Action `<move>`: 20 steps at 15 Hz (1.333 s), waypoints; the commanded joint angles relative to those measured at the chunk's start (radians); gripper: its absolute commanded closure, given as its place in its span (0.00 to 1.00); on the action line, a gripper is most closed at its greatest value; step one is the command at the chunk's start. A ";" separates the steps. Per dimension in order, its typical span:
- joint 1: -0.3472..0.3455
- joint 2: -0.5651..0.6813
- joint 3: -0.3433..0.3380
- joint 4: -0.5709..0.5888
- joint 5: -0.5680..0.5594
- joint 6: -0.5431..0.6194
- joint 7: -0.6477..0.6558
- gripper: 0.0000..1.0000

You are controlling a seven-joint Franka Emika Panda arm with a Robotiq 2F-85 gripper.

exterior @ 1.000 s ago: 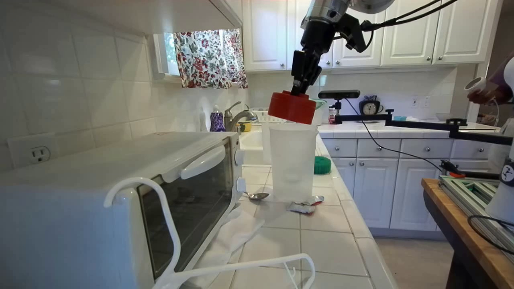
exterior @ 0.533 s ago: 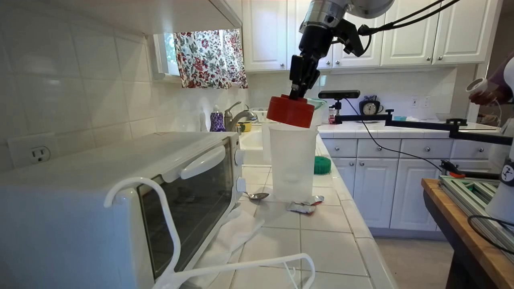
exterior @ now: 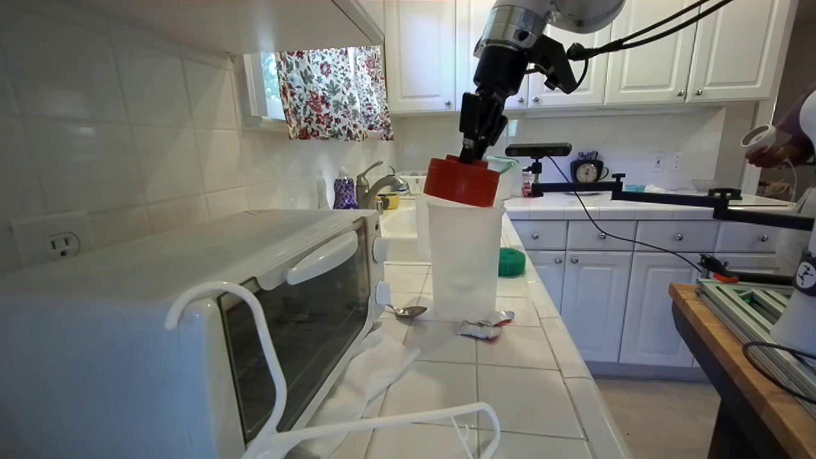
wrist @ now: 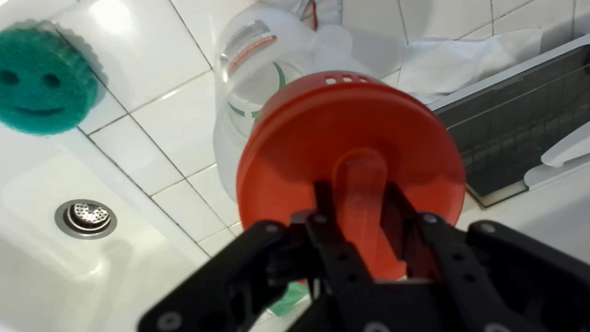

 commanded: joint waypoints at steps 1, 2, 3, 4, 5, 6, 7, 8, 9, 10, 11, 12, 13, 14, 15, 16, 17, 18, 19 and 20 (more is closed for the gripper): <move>0.004 0.006 -0.004 -0.002 0.027 0.005 -0.042 0.92; 0.004 0.006 -0.003 -0.001 0.025 0.005 -0.040 0.92; 0.003 0.006 -0.003 -0.001 0.024 0.004 -0.040 0.92; 0.004 0.006 -0.001 -0.001 0.023 0.004 -0.038 0.92; 0.004 0.006 0.000 -0.001 0.023 0.004 -0.035 0.92; 0.004 0.006 0.001 -0.001 0.022 0.004 -0.035 0.92; 0.004 0.005 0.002 -0.002 0.022 0.003 -0.036 0.92; 0.004 0.004 0.003 -0.002 0.021 0.002 -0.036 0.92; 0.003 0.004 0.003 -0.002 0.019 0.000 -0.036 0.92; 0.002 0.003 0.002 -0.002 0.019 -0.002 -0.036 0.92; 0.001 0.002 0.002 -0.003 0.018 -0.002 -0.036 0.92; 0.001 0.002 0.002 -0.004 0.018 -0.002 -0.036 0.92; 0.000 0.001 0.001 -0.005 0.017 -0.003 -0.037 0.92; -0.001 -0.001 0.000 -0.005 0.017 -0.003 -0.037 0.92; -0.002 -0.003 0.000 -0.005 0.016 -0.004 -0.037 0.92; -0.003 -0.003 -0.001 -0.005 0.015 -0.004 -0.037 0.92; -0.003 -0.004 -0.002 -0.004 0.015 -0.005 -0.037 0.92; -0.004 -0.004 -0.003 -0.004 0.014 -0.008 -0.039 0.92; -0.007 -0.005 -0.002 -0.002 0.008 -0.011 -0.033 0.45; -0.008 -0.005 -0.002 -0.002 0.008 -0.012 -0.033 0.44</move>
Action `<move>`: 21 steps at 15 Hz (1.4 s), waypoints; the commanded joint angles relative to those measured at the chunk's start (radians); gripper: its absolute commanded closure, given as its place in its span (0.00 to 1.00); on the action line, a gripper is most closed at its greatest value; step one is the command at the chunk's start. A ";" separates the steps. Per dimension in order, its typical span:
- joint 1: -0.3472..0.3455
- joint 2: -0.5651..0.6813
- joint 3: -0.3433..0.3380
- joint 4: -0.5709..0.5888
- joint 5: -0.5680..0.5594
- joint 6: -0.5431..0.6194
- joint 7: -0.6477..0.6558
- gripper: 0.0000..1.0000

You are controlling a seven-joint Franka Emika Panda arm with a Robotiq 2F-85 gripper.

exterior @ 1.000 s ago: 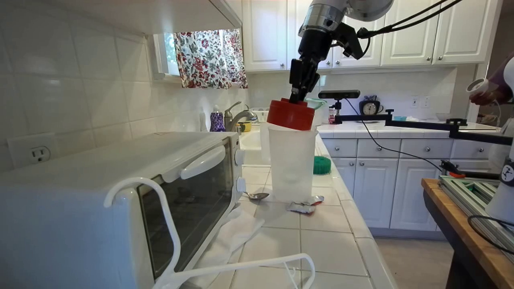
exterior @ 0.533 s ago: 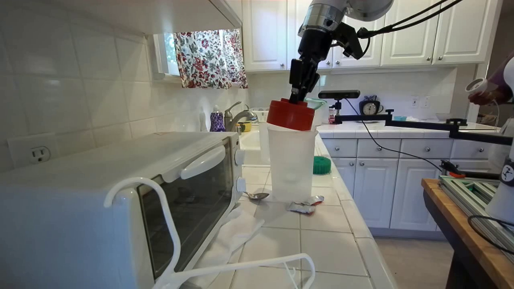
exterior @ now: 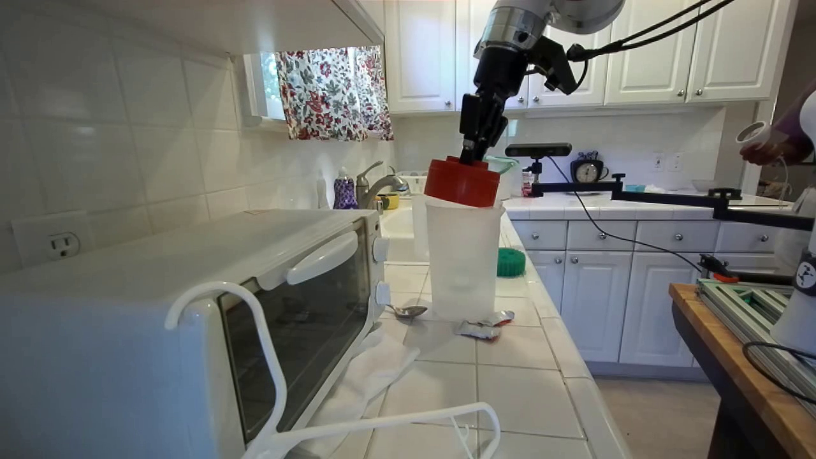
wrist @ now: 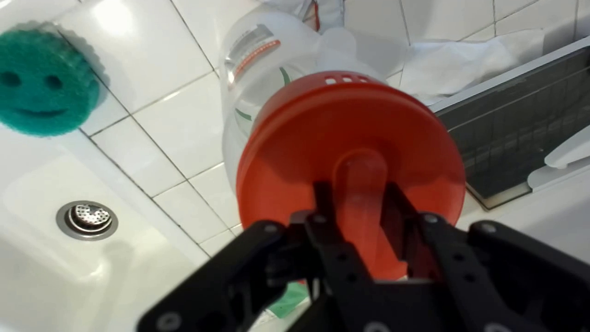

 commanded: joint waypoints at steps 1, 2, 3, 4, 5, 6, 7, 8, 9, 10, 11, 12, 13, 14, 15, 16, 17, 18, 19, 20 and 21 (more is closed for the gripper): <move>-0.005 -0.009 -0.004 -0.002 0.005 -0.012 -0.030 0.37; -0.006 -0.009 -0.005 -0.003 0.005 -0.011 -0.030 0.31; -0.007 -0.011 -0.006 -0.003 0.004 -0.012 -0.030 0.22; -0.007 -0.012 -0.006 -0.003 0.005 -0.012 -0.031 0.16; -0.008 -0.012 -0.006 -0.004 0.004 -0.012 -0.030 0.07; -0.008 -0.012 -0.007 -0.004 0.003 -0.012 -0.030 0.01; -0.009 -0.013 -0.006 -0.004 0.002 -0.012 -0.029 0.00; -0.009 -0.013 -0.006 -0.005 0.002 -0.012 -0.029 0.00; -0.009 -0.015 -0.006 -0.006 0.001 -0.013 -0.029 0.00; -0.009 -0.017 -0.006 -0.006 0.000 -0.014 -0.029 0.00; -0.009 -0.019 -0.005 -0.006 -0.001 -0.016 -0.027 0.00; -0.009 -0.024 -0.004 -0.007 -0.002 -0.019 -0.025 0.00; -0.011 -0.031 0.002 -0.009 -0.013 -0.024 -0.014 0.00; -0.009 -0.043 0.006 -0.011 -0.017 -0.034 -0.012 0.00; -0.003 -0.063 0.014 -0.015 -0.018 -0.053 -0.011 0.00; 0.005 -0.081 0.021 -0.016 -0.012 -0.077 -0.013 0.00; 0.016 -0.103 0.031 -0.014 -0.006 -0.110 -0.014 0.00; 0.035 -0.131 0.039 -0.012 0.010 -0.154 -0.024 0.00; 0.053 -0.149 0.043 -0.004 0.026 -0.192 -0.040 0.00; 0.077 -0.171 0.047 0.000 0.044 -0.233 -0.058 0.00; 0.096 -0.183 0.050 0.009 0.055 -0.270 -0.070 0.00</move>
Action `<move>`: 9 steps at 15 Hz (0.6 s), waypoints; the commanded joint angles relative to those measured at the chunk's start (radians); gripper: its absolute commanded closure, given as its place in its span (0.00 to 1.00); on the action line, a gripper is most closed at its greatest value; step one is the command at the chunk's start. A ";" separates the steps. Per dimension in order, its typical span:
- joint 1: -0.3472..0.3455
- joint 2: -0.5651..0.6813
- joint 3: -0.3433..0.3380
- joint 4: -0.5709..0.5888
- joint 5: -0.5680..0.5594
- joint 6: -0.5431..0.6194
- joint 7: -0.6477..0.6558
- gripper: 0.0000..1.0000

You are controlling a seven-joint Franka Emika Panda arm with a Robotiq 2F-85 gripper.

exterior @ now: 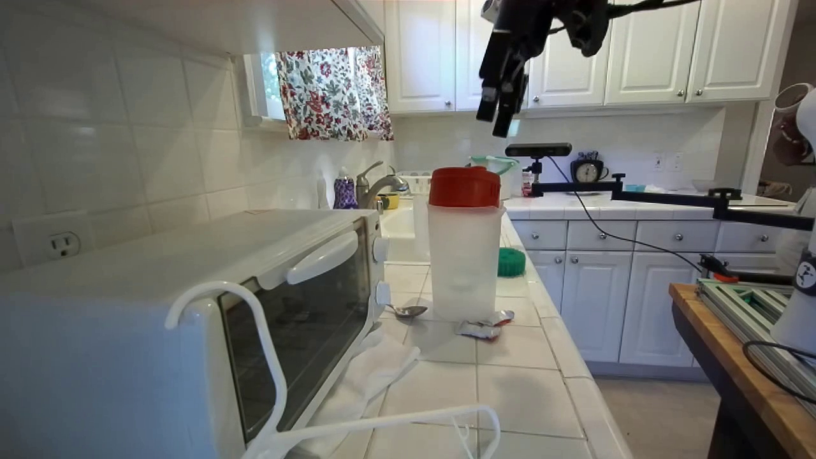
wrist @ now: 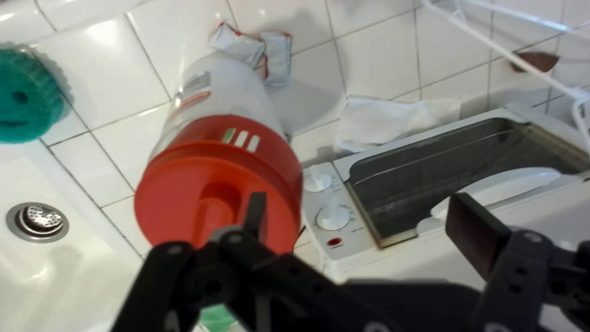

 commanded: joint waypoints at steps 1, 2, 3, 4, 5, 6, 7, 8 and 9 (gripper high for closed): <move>0.054 -0.056 -0.004 0.018 0.056 -0.130 -0.076 0.00; 0.070 -0.055 -0.008 0.026 0.069 -0.162 -0.096 0.00; 0.077 -0.056 -0.007 0.034 0.067 -0.195 -0.107 0.00; 0.079 -0.057 -0.002 0.041 0.055 -0.230 -0.118 0.00; 0.079 -0.053 0.001 0.048 0.045 -0.256 -0.130 0.00; 0.073 -0.051 0.011 0.051 0.023 -0.274 -0.133 0.00; 0.063 -0.068 0.022 0.028 0.038 -0.232 -0.090 0.00; 0.064 -0.068 0.022 0.029 0.038 -0.243 -0.101 0.00; 0.064 -0.067 0.022 0.029 0.037 -0.248 -0.107 0.00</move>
